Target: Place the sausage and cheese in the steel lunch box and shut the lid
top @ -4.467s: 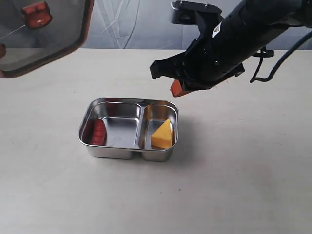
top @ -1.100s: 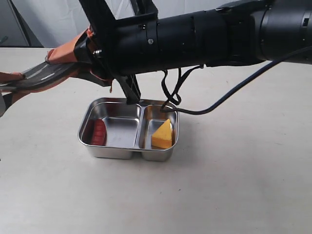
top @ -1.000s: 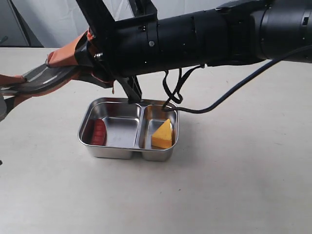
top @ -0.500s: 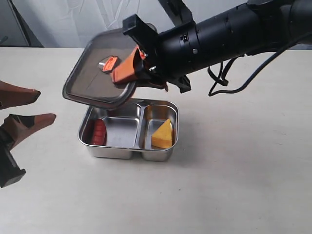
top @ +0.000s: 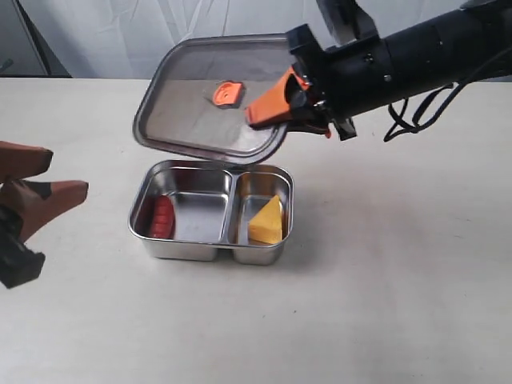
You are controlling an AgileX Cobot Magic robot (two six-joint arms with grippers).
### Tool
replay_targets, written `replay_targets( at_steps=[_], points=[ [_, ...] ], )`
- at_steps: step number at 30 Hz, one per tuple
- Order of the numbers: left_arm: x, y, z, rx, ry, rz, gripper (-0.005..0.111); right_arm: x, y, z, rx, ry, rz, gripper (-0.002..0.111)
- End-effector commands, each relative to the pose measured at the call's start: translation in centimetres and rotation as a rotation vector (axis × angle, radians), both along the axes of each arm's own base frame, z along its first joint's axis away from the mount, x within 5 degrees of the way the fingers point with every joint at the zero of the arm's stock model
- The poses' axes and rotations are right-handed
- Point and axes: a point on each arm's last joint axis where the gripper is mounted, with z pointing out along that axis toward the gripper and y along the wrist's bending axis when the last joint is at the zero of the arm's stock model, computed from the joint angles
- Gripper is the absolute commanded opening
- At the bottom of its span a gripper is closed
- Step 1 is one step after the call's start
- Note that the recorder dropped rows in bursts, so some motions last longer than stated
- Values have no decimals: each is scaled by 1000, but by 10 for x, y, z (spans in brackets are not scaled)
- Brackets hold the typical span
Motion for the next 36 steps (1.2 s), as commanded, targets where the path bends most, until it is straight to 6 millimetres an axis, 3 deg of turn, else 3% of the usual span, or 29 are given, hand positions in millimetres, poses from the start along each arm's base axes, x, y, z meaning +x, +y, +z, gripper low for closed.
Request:
replay_targets(
  at_steps=[1, 7, 11, 14, 19, 22, 28, 36],
  points=[
    [6, -2, 14, -251, -43, 118, 46, 21, -27, -26, -15, 13, -5, -1],
    [23, -7, 12, -440, -7, 224, 28, 26, -19, -57, -37, 59, 38, -1],
    [43, 0, -2, -465, 75, 342, 18, 23, -11, -59, -35, 62, 60, -1],
    [56, 16, -11, -502, 105, 476, 15, 21, -9, -58, -39, 62, 70, -1],
    [63, 54, -17, -515, 112, 680, 6, 15, -2, -42, -23, 36, 77, -1],
    [62, 65, -20, -475, 132, 722, 0, 12, 2, -25, 24, 0, 62, -1],
    [59, 64, -25, -451, 191, 719, 0, -1, 1, 9, 90, -157, 69, -1],
    [56, 63, -29, -437, 250, 714, 0, -37, 16, 21, 75, -287, 81, -1]
  ],
)
